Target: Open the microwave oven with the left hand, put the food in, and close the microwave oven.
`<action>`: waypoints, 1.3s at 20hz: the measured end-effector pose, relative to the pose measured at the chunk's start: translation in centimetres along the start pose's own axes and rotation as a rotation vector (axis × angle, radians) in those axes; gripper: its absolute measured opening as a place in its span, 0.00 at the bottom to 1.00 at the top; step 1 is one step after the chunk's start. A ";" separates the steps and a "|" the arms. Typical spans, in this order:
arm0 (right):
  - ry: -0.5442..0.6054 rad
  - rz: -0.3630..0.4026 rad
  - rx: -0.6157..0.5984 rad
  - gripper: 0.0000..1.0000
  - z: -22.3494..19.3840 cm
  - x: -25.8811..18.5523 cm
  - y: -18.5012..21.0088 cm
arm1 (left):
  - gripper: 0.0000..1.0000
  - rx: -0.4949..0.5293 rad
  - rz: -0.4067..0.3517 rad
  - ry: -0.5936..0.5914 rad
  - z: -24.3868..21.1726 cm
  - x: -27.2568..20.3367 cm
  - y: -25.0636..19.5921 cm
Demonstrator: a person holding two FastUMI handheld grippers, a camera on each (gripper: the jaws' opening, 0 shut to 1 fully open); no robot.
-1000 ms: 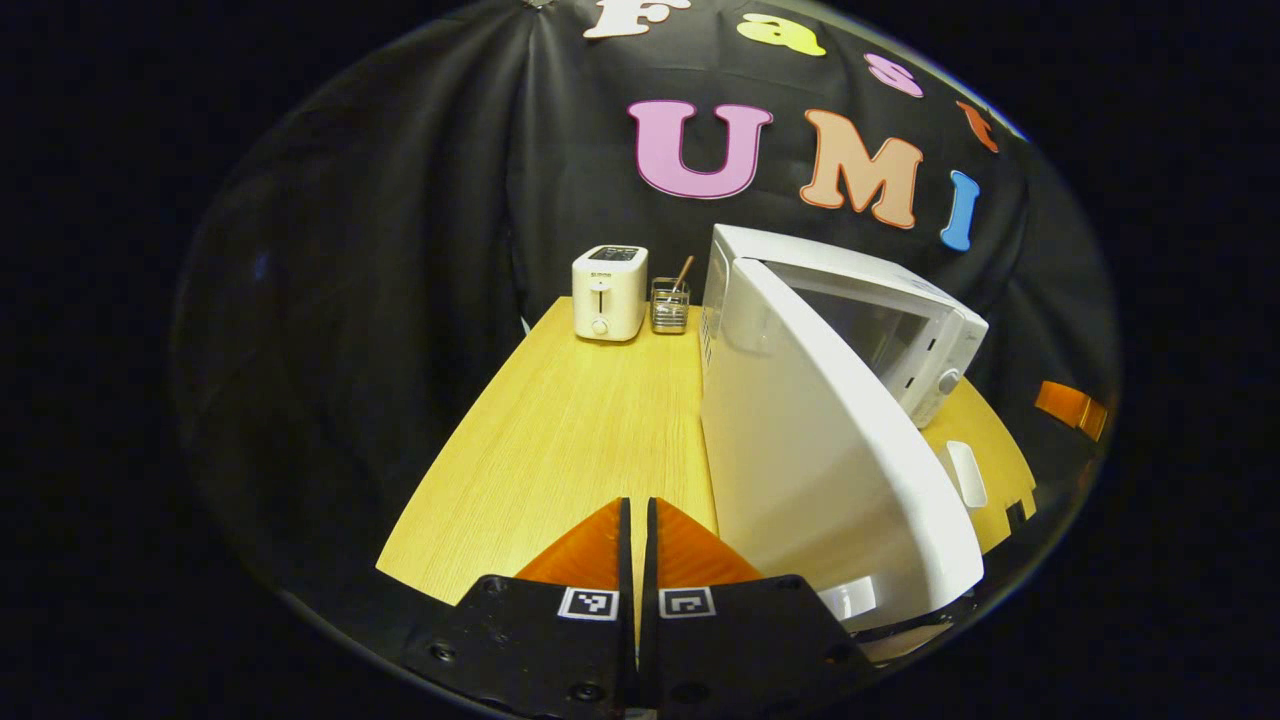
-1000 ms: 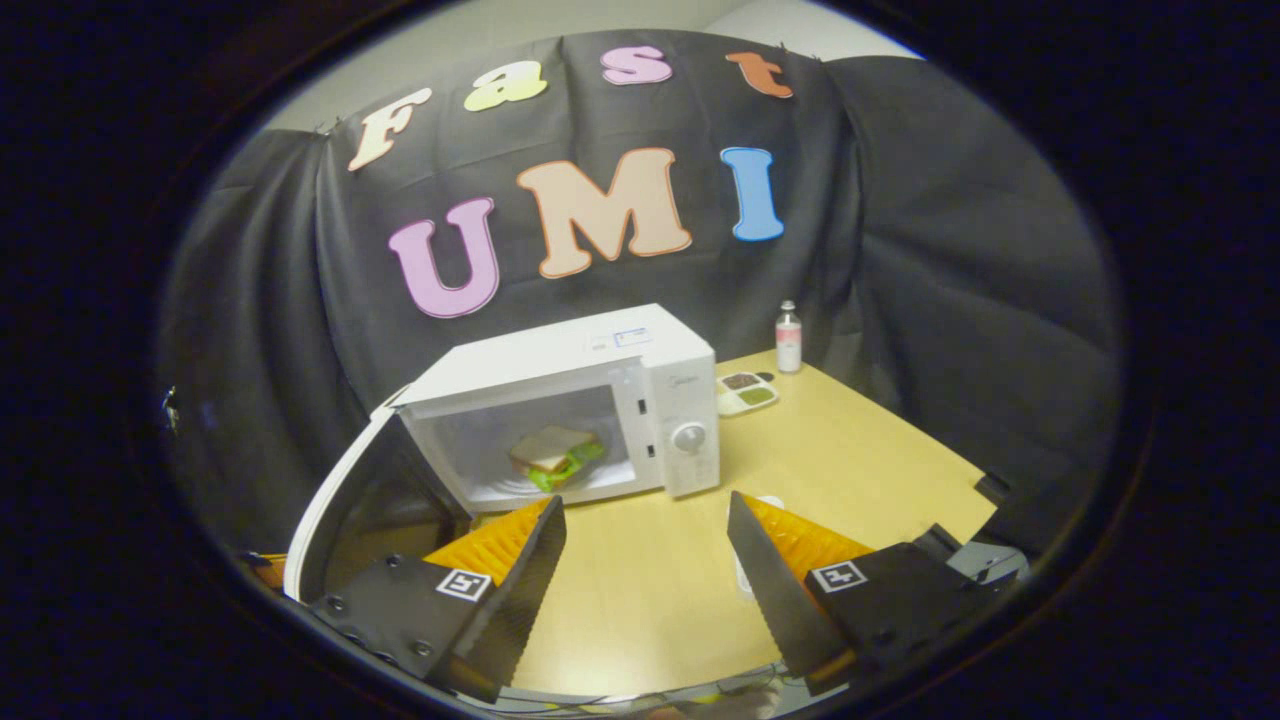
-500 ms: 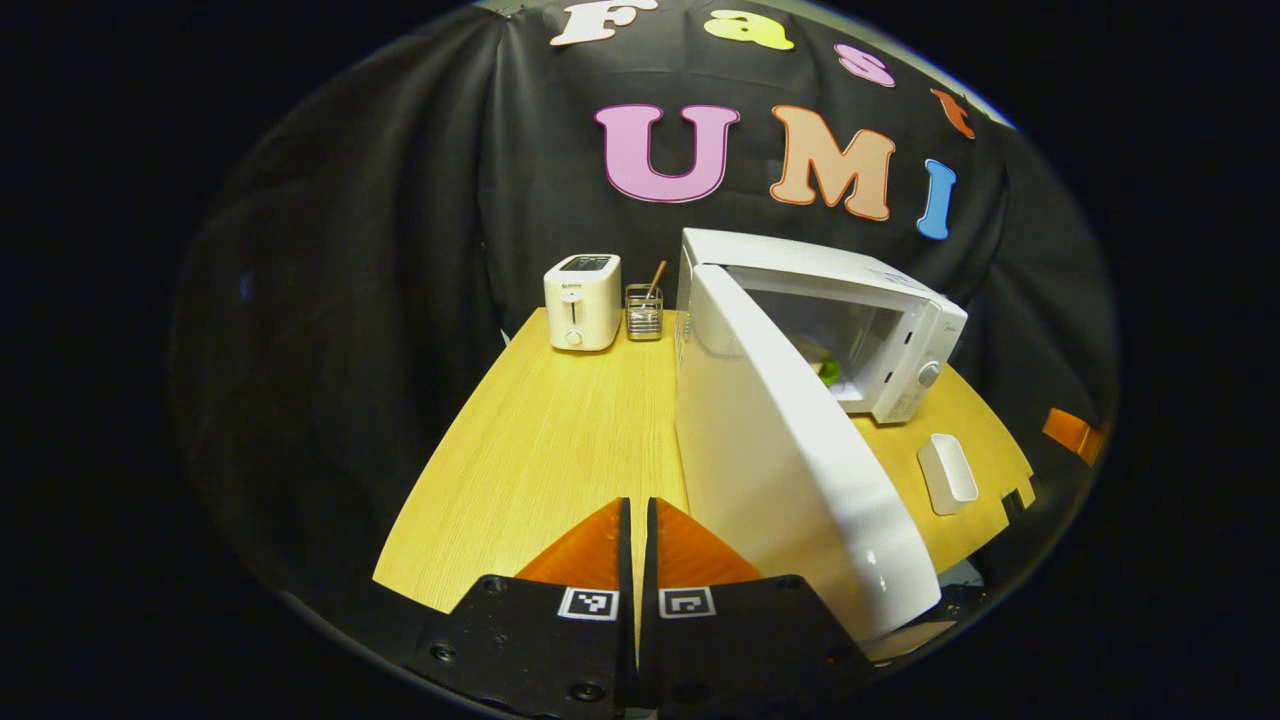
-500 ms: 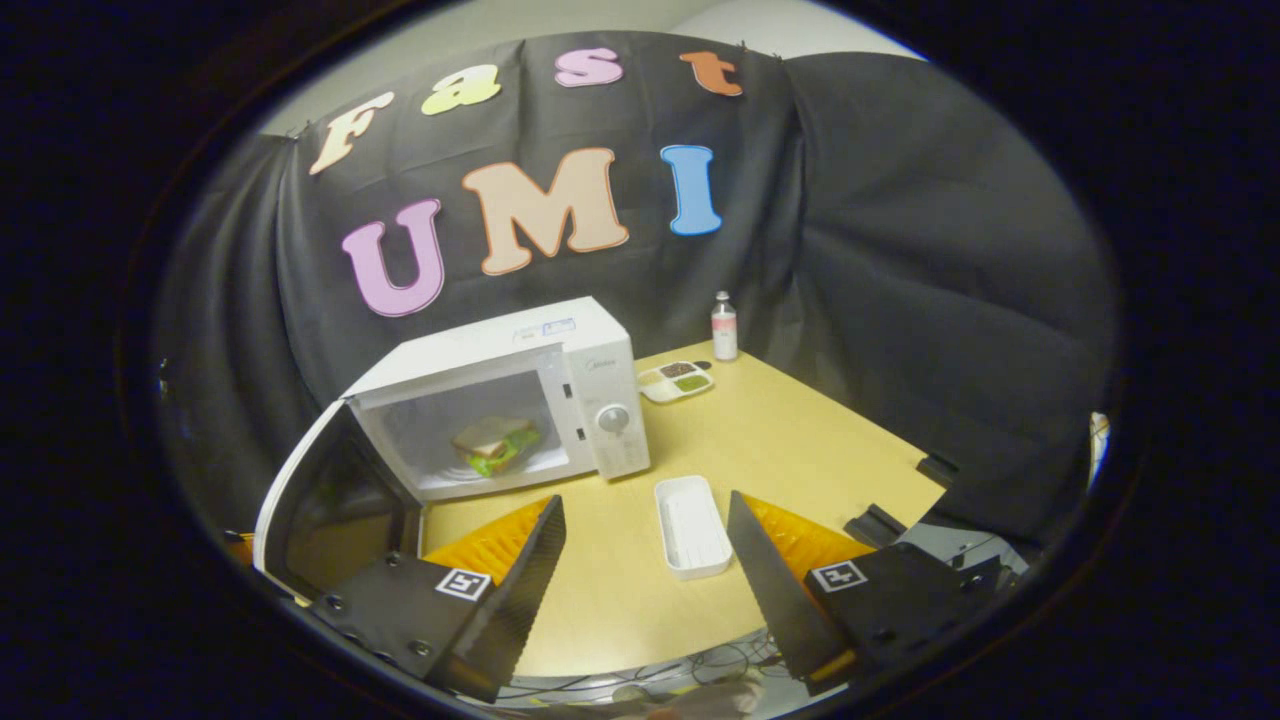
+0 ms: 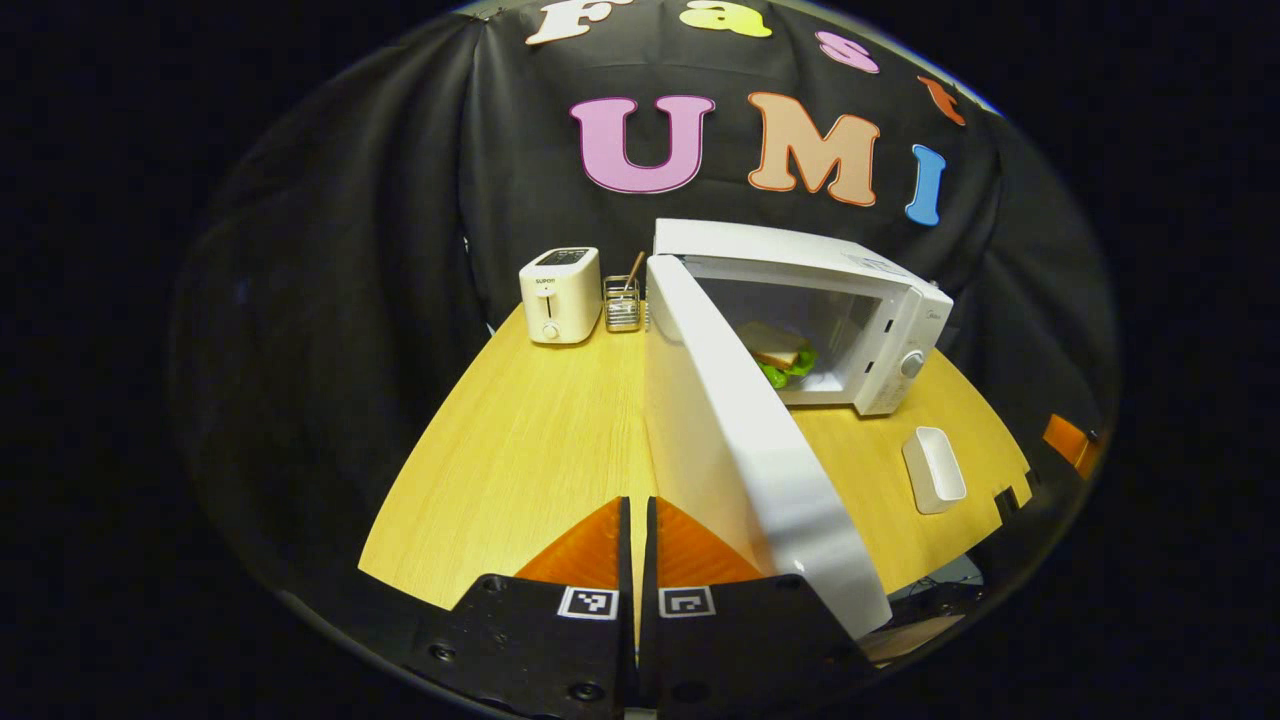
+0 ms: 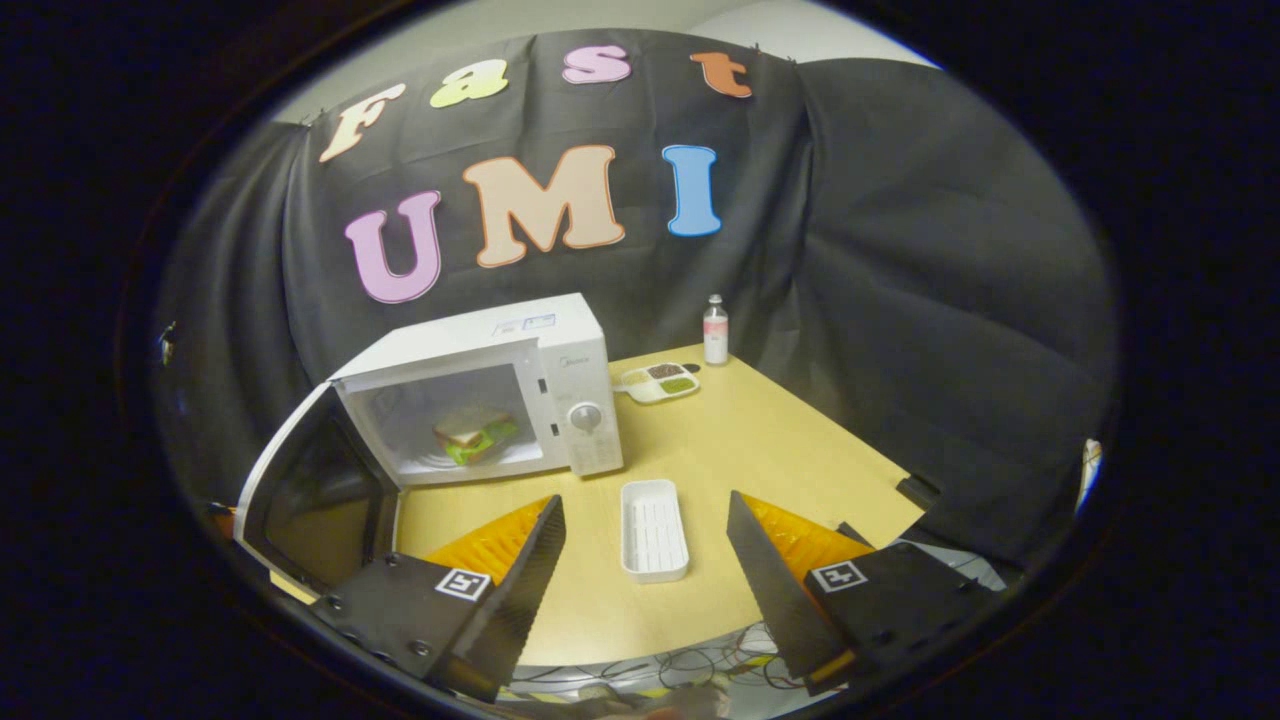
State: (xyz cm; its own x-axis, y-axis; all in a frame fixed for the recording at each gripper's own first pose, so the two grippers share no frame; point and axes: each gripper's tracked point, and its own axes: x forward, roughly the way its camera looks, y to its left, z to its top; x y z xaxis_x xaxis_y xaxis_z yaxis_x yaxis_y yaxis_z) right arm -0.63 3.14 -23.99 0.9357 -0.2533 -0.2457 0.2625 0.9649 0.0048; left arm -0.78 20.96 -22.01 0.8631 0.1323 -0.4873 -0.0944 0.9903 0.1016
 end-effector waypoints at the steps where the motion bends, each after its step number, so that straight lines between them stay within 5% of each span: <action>1: 0.000 0.001 -0.001 0.99 0.3 0.2 -0.7 | 0.01 -0.008 0.002 0.001 0.1 0.0 -0.8; 16: -0.056 -0.032 0.010 1.00 4.3 2.3 -11.6 | 0.01 0.004 -0.157 -0.024 3.5 3.5 -17.9; 17: -0.068 -0.037 0.012 0.92 4.8 2.4 -12.3 | 0.01 0.004 -0.168 -0.025 3.9 4.0 -18.9; 18: -0.081 -0.041 0.014 1.00 5.2 2.5 -12.9 | 0.01 0.003 -0.177 -0.033 4.3 4.3 -19.9; 21: -0.110 -0.050 0.011 0.99 6.3 3.3 -14.3 | 0.01 0.019 -0.182 -0.062 6.0 5.6 -22.3; 22: -0.120 -0.051 0.009 0.92 6.7 3.4 -14.7 | 0.01 0.020 -0.187 -0.072 6.4 6.1 -23.1; 23: -0.133 -0.052 0.005 0.99 7.1 3.7 -14.9 | 0.01 0.021 -0.192 -0.082 7.1 6.5 -23.9; 26: -0.159 -0.041 0.001 0.99 8.0 4.3 -15.4 | 0.00 0.030 -0.191 -0.107 8.8 7.8 -25.8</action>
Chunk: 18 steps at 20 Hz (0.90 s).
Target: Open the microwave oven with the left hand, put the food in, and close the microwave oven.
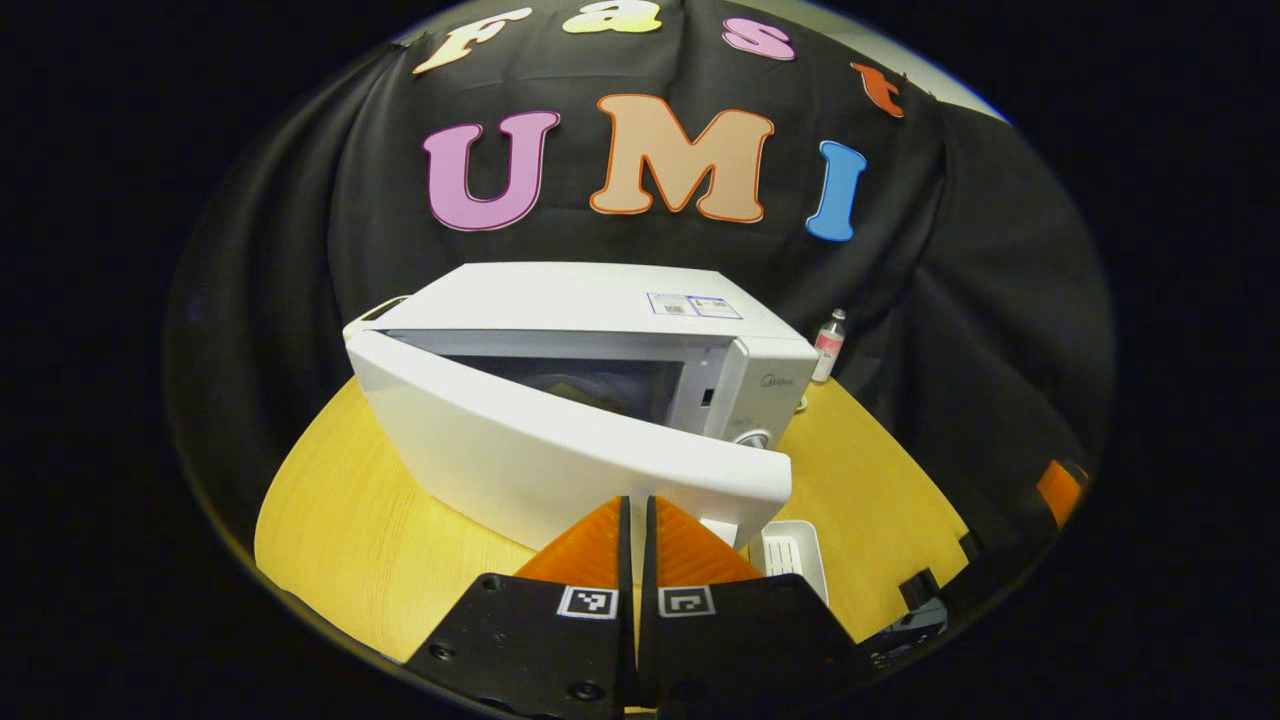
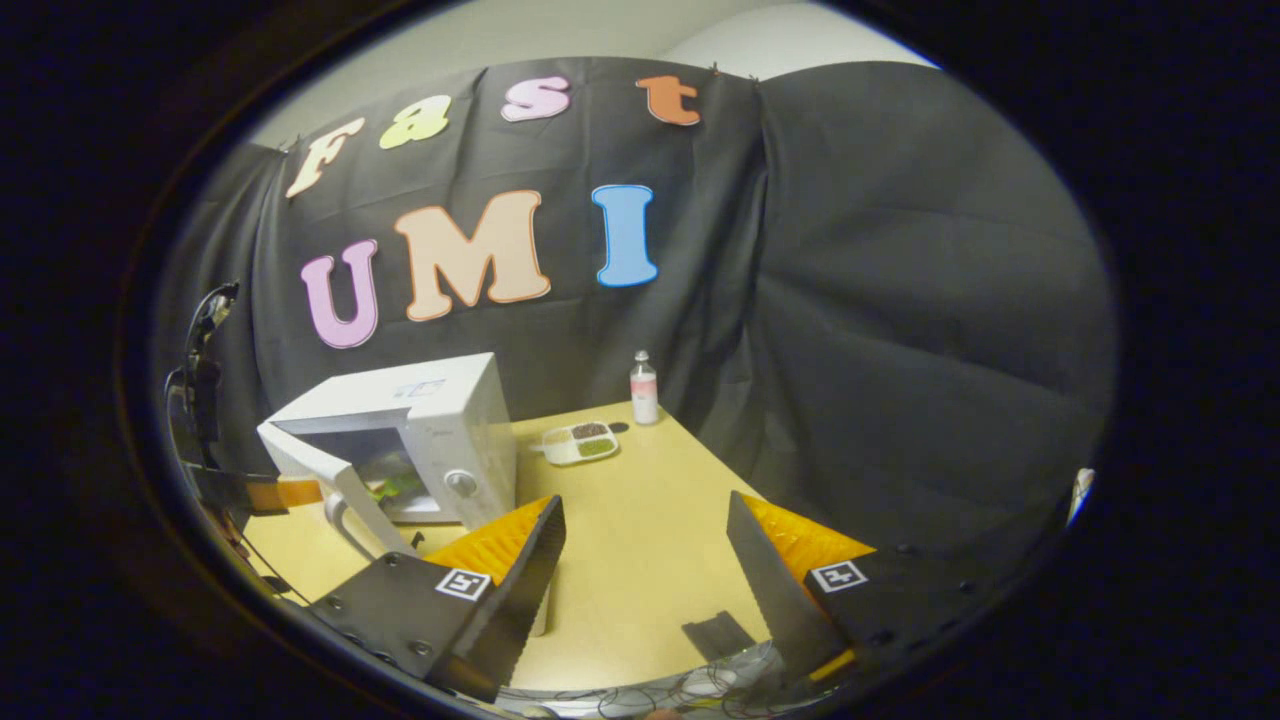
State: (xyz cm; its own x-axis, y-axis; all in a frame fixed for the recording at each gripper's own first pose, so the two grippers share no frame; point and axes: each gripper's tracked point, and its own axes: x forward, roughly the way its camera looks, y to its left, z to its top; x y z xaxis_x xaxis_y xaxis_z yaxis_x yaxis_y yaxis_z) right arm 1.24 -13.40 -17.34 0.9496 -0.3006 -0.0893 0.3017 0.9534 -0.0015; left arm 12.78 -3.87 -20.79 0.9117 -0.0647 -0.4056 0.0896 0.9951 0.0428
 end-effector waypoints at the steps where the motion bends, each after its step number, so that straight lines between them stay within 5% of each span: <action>1: -0.001 0.000 -0.003 0.95 0.0 0.3 -0.2 | 0.00 -0.003 0.002 -0.004 0.4 0.7 -0.1; 18: -0.003 -0.062 0.020 0.92 0.3 1.0 -1.8 | 0.00 0.000 -0.032 -0.049 4.7 8.1 -3.4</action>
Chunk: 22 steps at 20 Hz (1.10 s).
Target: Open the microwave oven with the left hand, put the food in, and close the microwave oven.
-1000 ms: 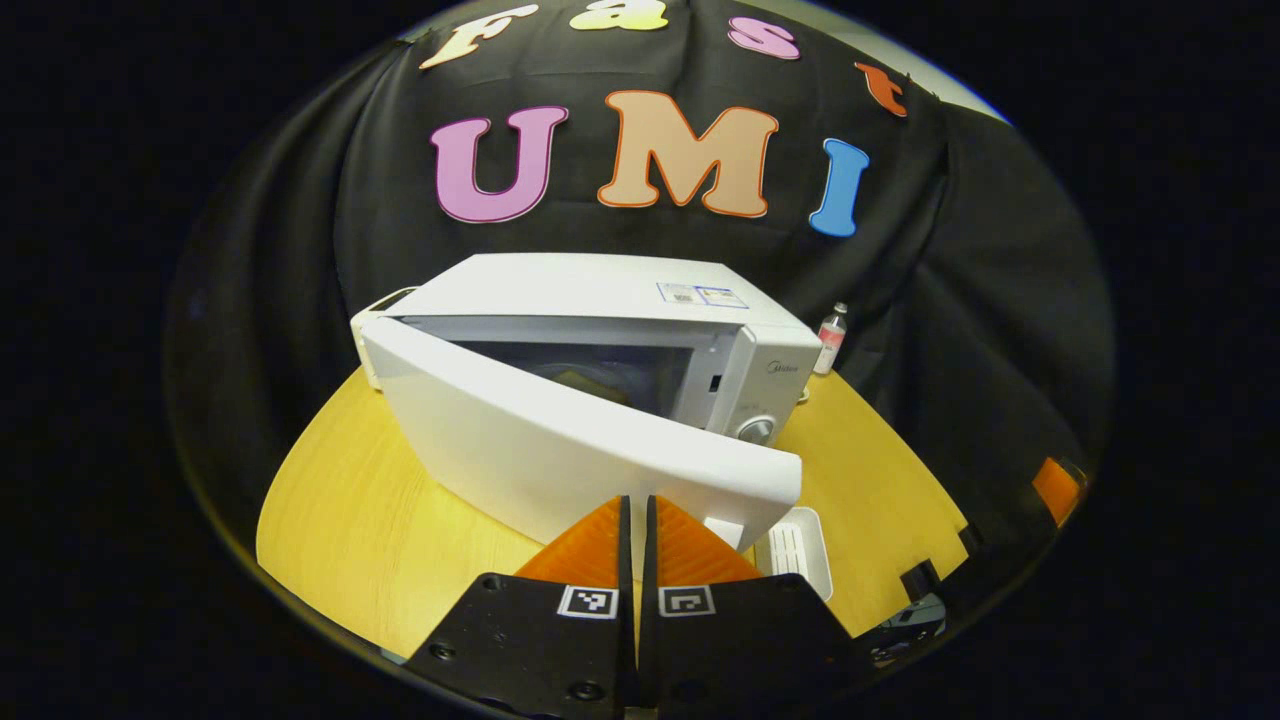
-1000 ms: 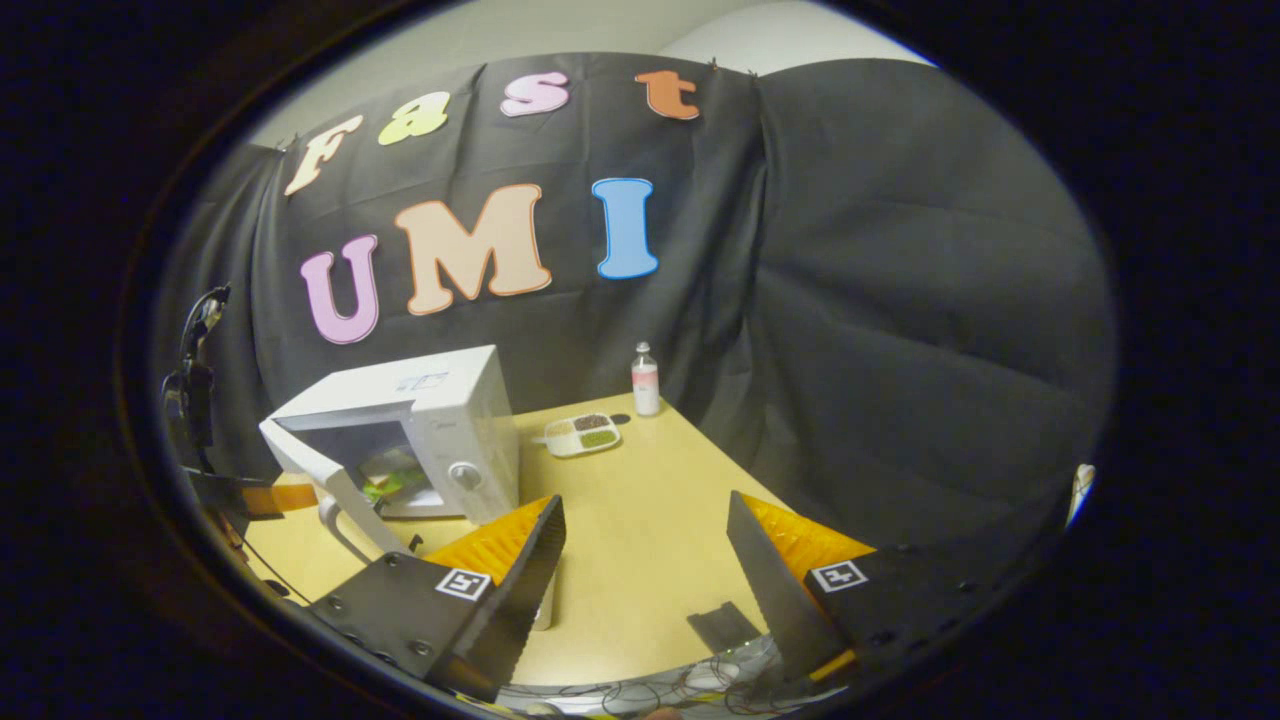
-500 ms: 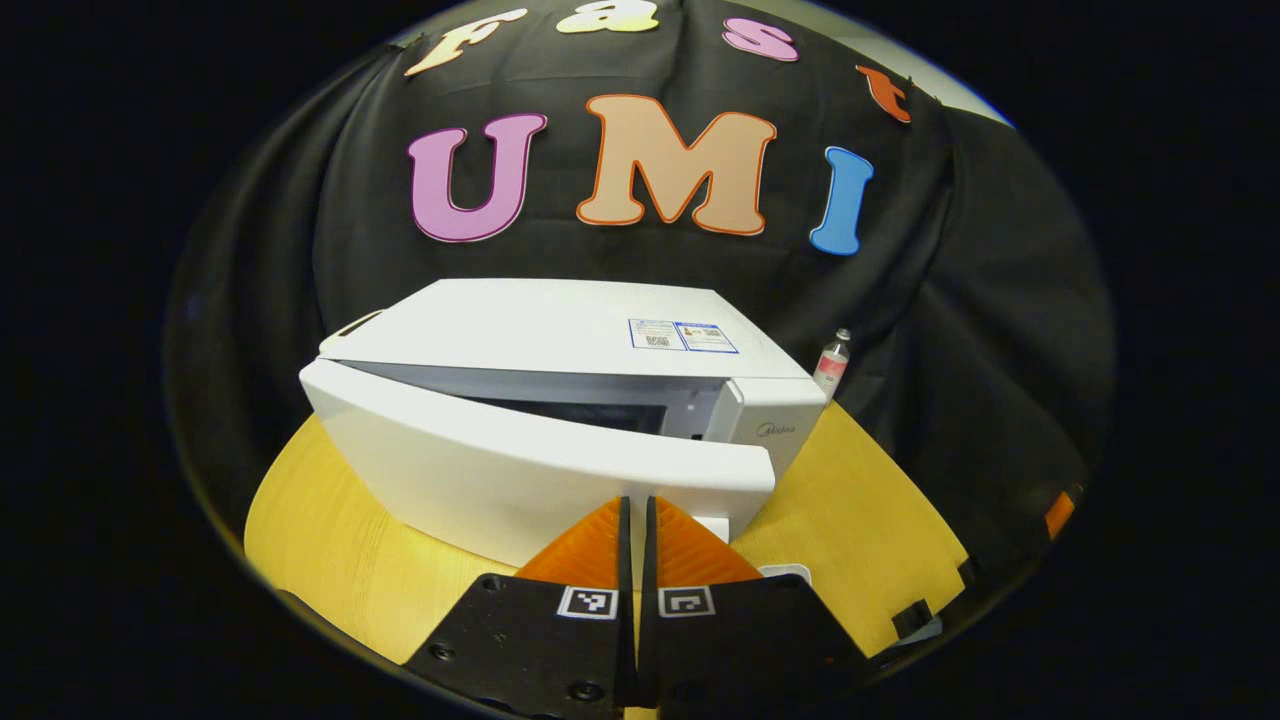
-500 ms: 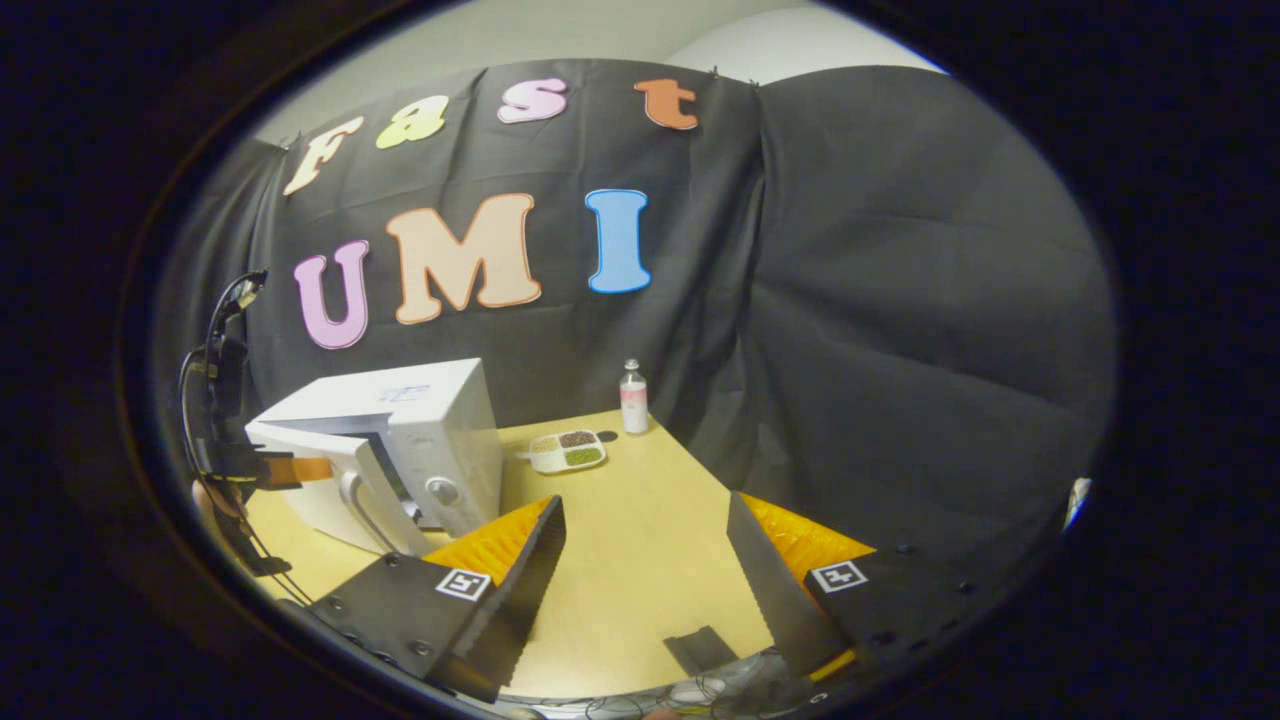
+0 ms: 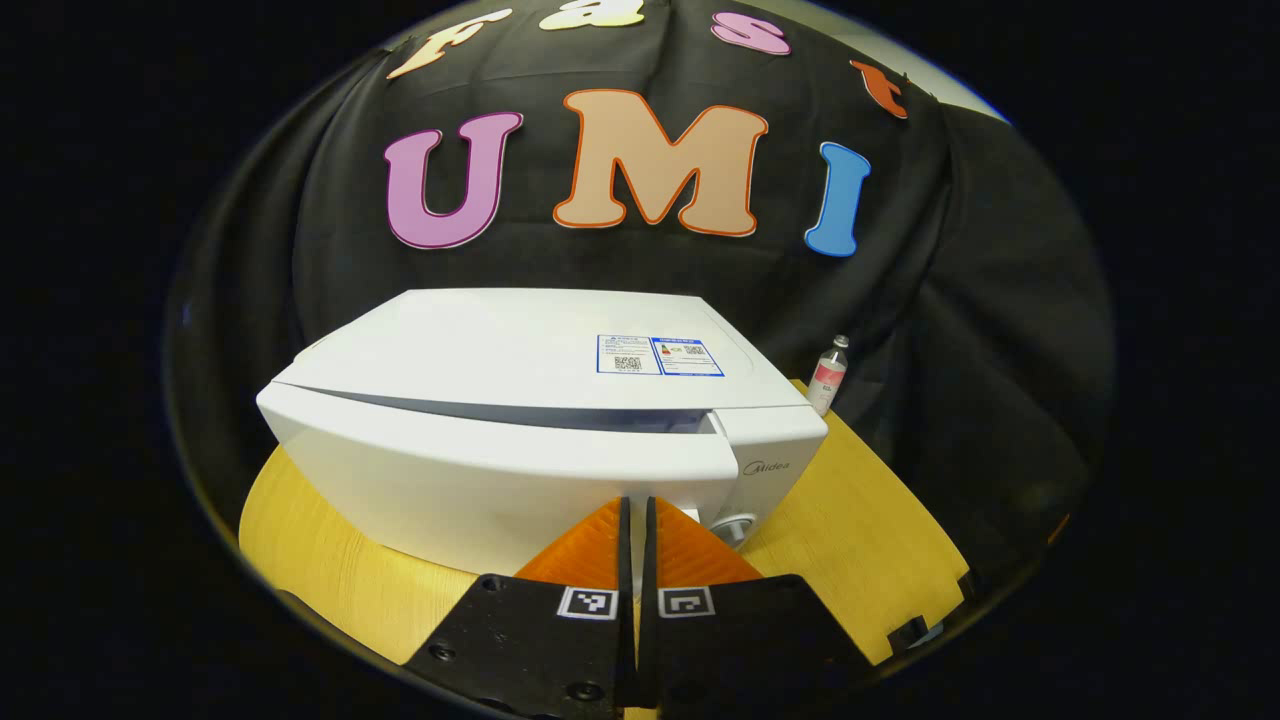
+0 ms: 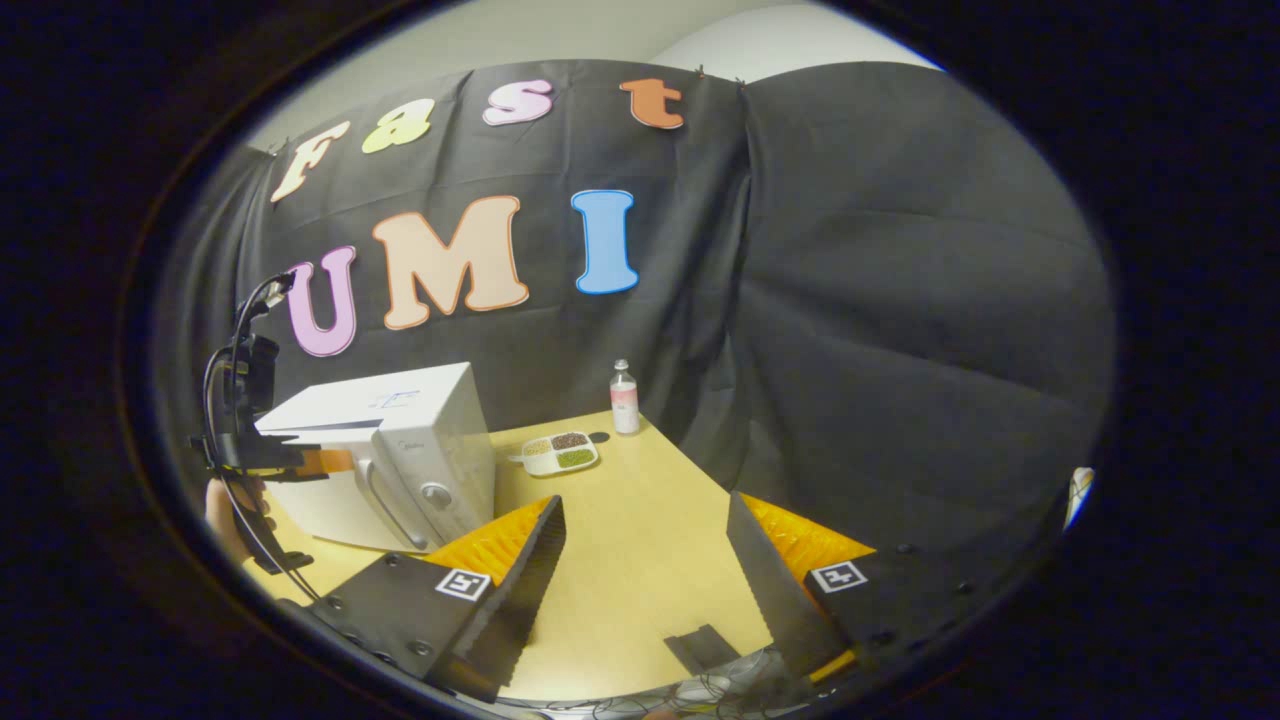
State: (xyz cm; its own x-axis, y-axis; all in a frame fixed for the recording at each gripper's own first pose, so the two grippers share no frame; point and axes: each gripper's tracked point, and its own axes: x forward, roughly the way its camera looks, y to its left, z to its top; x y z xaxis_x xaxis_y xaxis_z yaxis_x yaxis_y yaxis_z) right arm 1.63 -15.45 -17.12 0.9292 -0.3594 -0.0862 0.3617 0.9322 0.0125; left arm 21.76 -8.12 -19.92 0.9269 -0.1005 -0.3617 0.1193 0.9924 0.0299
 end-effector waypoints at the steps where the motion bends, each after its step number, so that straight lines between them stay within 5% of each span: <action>1: 0.002 -0.005 0.005 0.92 0.1 0.1 0.1 | 0.00 0.000 0.000 0.001 0.0 0.2 0.1; 7: -0.018 -0.002 0.011 0.92 0.5 0.4 0.7 | 0.01 -0.065 -0.014 -0.006 0.0 0.8 0.4; 8: -0.017 -0.001 0.009 1.00 0.4 0.4 0.8 | 0.01 -0.078 -0.015 -0.008 0.0 0.9 0.4; 10: -0.017 -0.001 0.007 1.00 0.4 0.5 0.9 | 0.00 -0.096 -0.008 -0.016 0.3 0.9 0.6; 11: -0.017 0.000 0.006 0.92 0.4 0.7 0.9 | 0.00 -0.100 -0.006 -0.012 0.3 1.0 0.5; 12: -0.014 0.002 0.004 1.00 0.4 0.7 1.0 | 0.01 -0.099 -0.005 -0.007 0.1 1.0 0.5; 14: -0.001 0.009 -0.008 1.00 0.0 0.8 1.2 | 0.01 -0.097 -0.007 -0.015 0.3 1.2 0.5; 16: 0.008 0.031 -0.015 0.92 -0.1 0.7 1.9 | 0.01 -0.096 -0.006 -0.043 1.2 1.8 0.8; 17: 0.013 0.043 -0.024 1.00 -0.3 0.7 2.2 | 0.00 -0.123 -0.002 0.012 -0.1 1.6 0.5; 21: 0.037 0.100 -0.069 0.99 -1.0 0.3 3.8 | 0.01 -0.101 -0.019 -0.018 0.4 1.8 0.5; 22: 0.047 0.120 -0.076 0.92 -1.3 0.3 4.2 | 0.01 -0.107 -0.020 -0.020 0.4 1.8 0.5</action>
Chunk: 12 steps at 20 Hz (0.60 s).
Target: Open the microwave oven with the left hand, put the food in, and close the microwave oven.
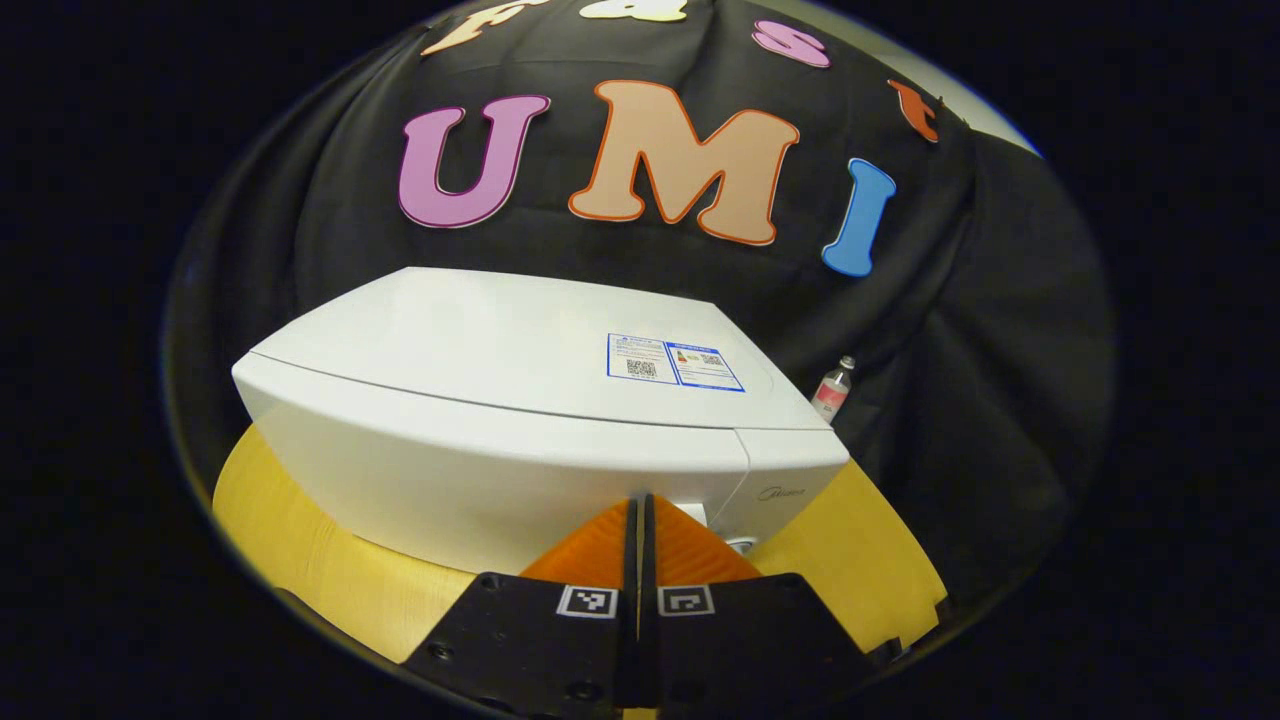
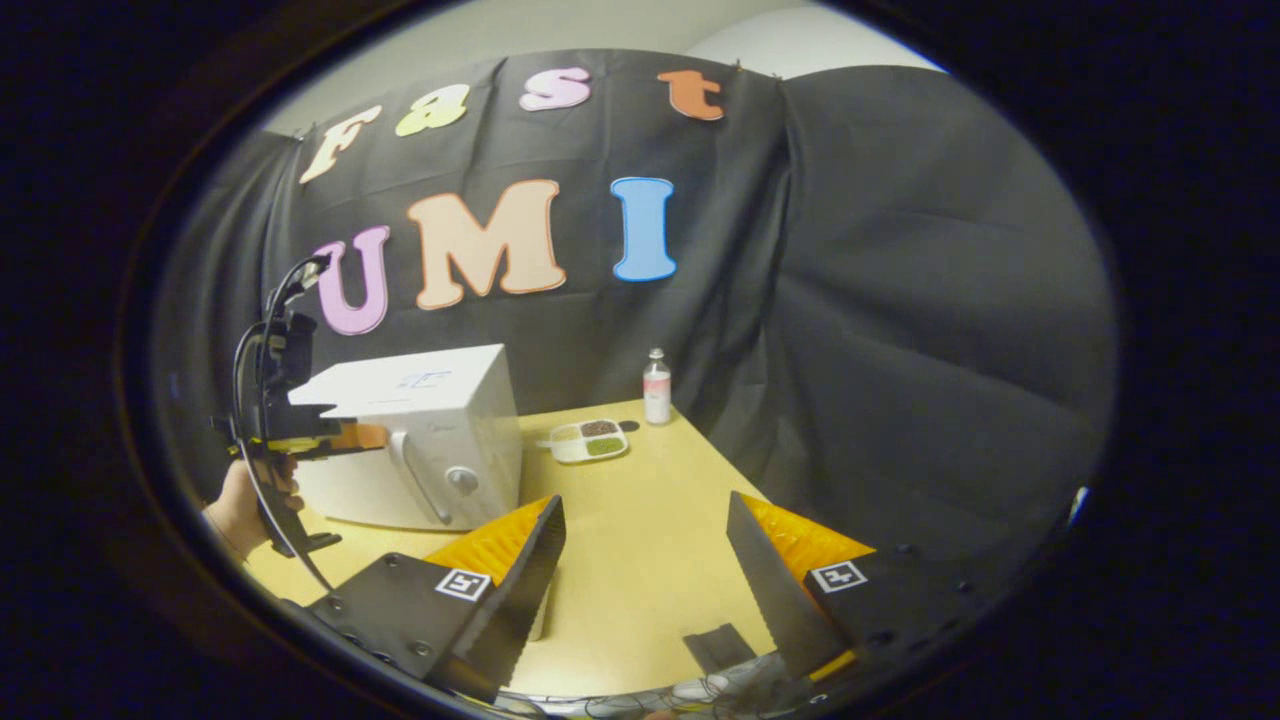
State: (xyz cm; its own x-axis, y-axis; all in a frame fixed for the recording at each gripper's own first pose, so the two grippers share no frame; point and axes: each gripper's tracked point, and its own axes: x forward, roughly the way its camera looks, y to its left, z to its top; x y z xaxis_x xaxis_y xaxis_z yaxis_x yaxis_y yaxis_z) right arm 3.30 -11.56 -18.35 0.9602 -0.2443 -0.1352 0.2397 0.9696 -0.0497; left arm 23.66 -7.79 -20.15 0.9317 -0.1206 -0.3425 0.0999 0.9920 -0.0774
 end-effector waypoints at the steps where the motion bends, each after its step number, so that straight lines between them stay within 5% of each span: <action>1: 0.008 0.022 -0.006 0.92 -0.2 -0.1 0.5 | 0.01 0.004 0.008 -0.007 0.3 -0.3 0.1; 4: 0.030 0.065 -0.028 0.99 -0.7 -0.2 1.3 | 0.01 0.052 0.015 -0.052 1.7 -2.0 0.1; 5: 0.041 0.074 -0.036 0.92 -1.0 -0.2 1.5 | 0.01 0.066 0.017 -0.074 2.3 -3.0 0.0; 8: 0.065 0.097 -0.062 0.92 -1.4 -0.5 2.1 | 0.01 0.068 0.040 -0.119 3.2 -6.5 0.1; 11: 0.068 0.136 -0.036 1.00 -0.4 -0.7 3.3 | 0.00 0.097 0.051 -0.152 3.7 -10.2 0.2; 12: 0.063 0.160 -0.005 0.92 0.4 -0.8 4.1 | 0.06 0.106 0.051 -0.160 3.7 -11.3 0.2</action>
State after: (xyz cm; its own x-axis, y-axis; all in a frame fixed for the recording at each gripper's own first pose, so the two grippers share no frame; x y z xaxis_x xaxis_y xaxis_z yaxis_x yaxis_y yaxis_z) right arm 3.52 -7.41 -18.03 0.9753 -0.0874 -0.2031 0.0836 0.9961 -0.0272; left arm 14.47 -6.10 -12.78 0.9794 -0.0705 -0.1892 0.0791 0.9961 0.0384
